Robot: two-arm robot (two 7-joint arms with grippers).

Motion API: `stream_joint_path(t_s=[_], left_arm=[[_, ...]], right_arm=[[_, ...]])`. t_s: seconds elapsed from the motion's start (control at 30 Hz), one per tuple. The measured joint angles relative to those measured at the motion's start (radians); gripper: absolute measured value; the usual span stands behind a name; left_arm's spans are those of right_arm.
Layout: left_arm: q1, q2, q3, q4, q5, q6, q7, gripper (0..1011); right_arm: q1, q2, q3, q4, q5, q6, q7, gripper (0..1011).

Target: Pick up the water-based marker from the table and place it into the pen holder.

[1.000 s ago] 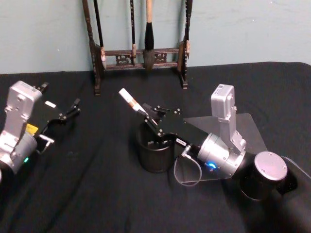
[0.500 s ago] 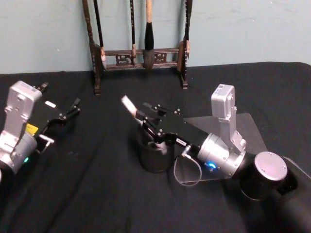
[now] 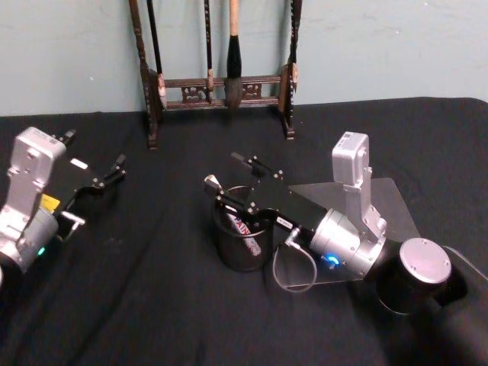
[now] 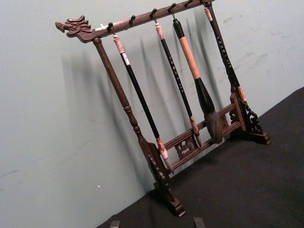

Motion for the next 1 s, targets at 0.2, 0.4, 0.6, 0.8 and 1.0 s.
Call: stream_joint_path(t_s=[0.2, 0.4, 0.6, 0.8, 1.0], left_arm=[[0.0, 0.0, 0.0, 0.0, 0.0, 0.0, 0.0, 1001], [0.0, 0.0, 0.0, 0.0, 0.0, 0.0, 0.0, 1001], [0.0, 0.0, 0.0, 0.0, 0.0, 0.0, 0.0, 1001], [0.0, 0.0, 0.0, 0.0, 0.0, 0.0, 0.0, 1001], [0.0, 0.0, 0.0, 0.0, 0.0, 0.0, 0.0, 1001]], right_arm=[[0.0, 0.0, 0.0, 0.0, 0.001, 0.0, 0.0, 894], [0.0, 0.0, 0.0, 0.0, 0.001, 0.0, 0.0, 1000], [-0.007, 0.017, 0.022, -0.034, 0.005, 0.008, -0.019, 1000], [-0.025, 0.055, 0.059, -0.105, 0.0, 0.04, -0.07, 1000], [-0.051, 0.103, 0.093, -0.172, -0.029, 0.121, -0.141, 1000]])
